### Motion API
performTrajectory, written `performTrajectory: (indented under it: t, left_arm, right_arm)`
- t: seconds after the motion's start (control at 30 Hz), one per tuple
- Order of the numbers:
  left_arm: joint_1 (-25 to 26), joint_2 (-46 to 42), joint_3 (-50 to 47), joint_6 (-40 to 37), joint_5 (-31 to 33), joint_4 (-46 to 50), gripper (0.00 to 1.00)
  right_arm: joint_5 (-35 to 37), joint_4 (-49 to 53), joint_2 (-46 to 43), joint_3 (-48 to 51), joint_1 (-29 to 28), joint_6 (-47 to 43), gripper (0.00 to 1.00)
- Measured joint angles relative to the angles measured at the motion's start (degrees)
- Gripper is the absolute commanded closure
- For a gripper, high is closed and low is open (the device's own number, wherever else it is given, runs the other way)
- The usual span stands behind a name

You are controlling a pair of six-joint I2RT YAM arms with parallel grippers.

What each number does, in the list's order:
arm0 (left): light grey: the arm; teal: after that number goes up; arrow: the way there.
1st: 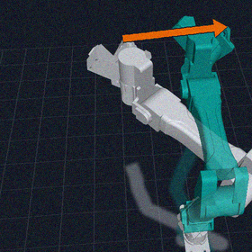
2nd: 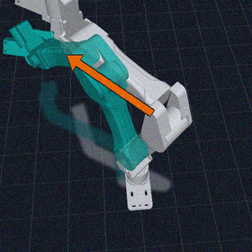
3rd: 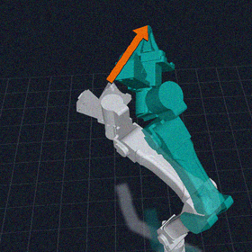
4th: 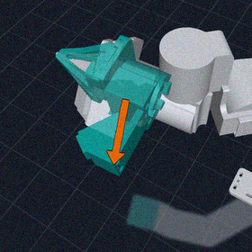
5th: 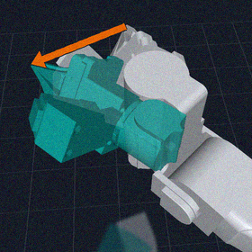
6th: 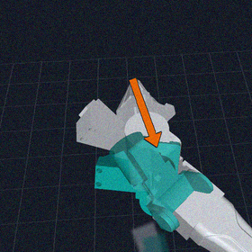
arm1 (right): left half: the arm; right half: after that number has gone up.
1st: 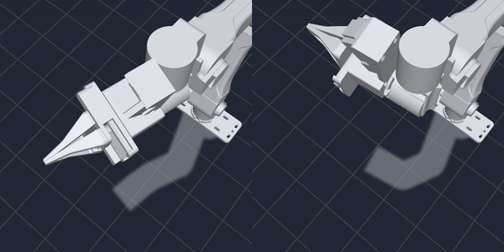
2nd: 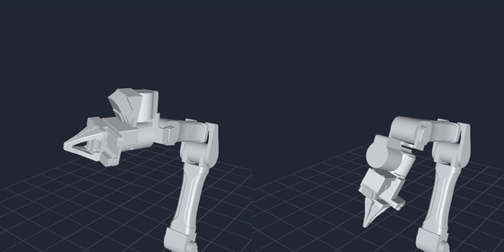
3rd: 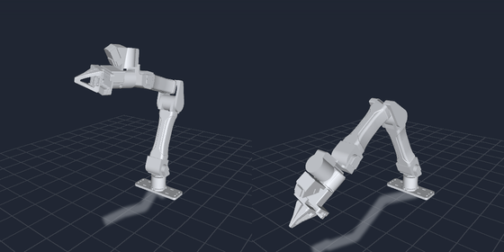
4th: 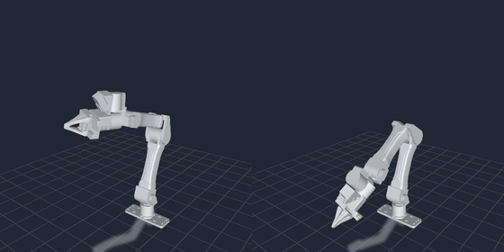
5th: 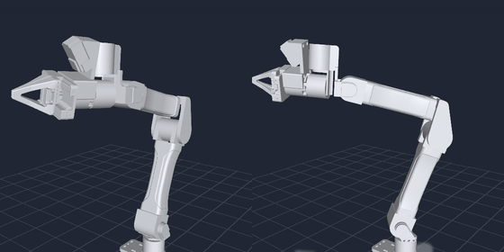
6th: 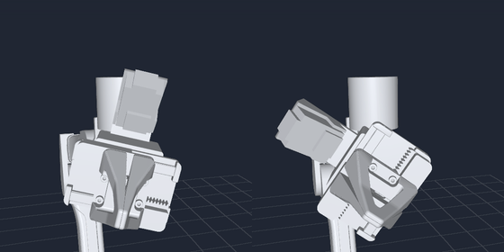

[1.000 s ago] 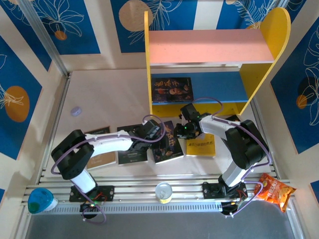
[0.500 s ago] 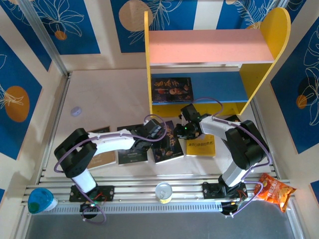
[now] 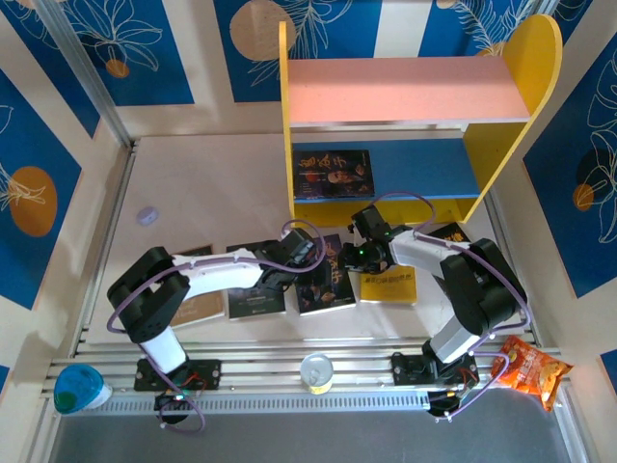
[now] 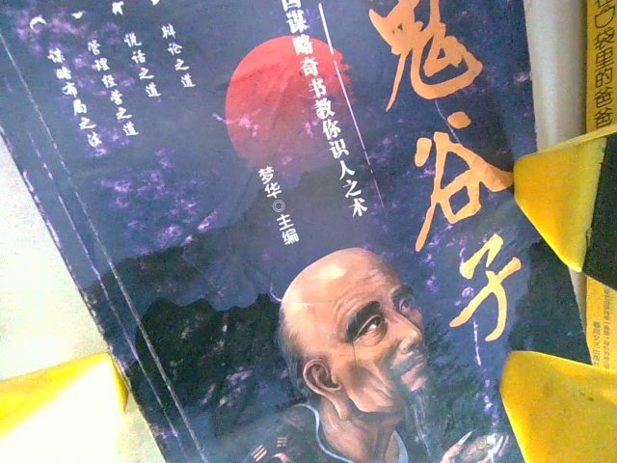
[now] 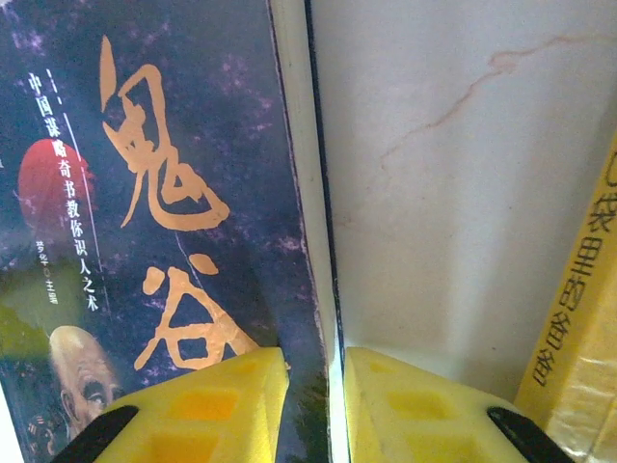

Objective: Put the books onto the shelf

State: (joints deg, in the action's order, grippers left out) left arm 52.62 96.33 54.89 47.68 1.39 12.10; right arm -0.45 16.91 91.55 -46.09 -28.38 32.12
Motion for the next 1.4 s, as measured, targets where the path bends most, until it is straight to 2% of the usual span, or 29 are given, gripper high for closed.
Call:
performTrajectory:
  t: [0.23, 0.4, 0.87, 1.17, 1.4]
  left_arm:
    - [0.00, 0.63, 2.51, 0.28, 1.84, 2.49, 0.01]
    - [0.00, 0.63, 3.23, 0.46, 2.29, 2.54, 0.01]
    - [0.00, 3.28, 4.81, 1.53, 5.29, 6.97, 0.00]
    - [0.00, 5.38, 6.05, 1.51, 4.44, 6.62, 0.01]
    - [-0.66, 5.16, 6.05, 1.29, 2.47, 6.32, 0.03]
  right_arm:
    - [-1.14, 0.04, -0.48, 0.79, -0.81, 0.52, 0.60]
    - [-2.43, 0.68, -1.44, 1.27, -1.22, 0.59, 0.57]
    - [-2.84, 0.42, -1.33, 1.81, -1.27, 0.85, 0.73]
    - [-3.15, 0.35, -1.31, 1.79, -1.18, 0.83, 0.83]
    - [-3.69, 0.44, -1.33, 1.79, -0.87, 0.81, 0.85]
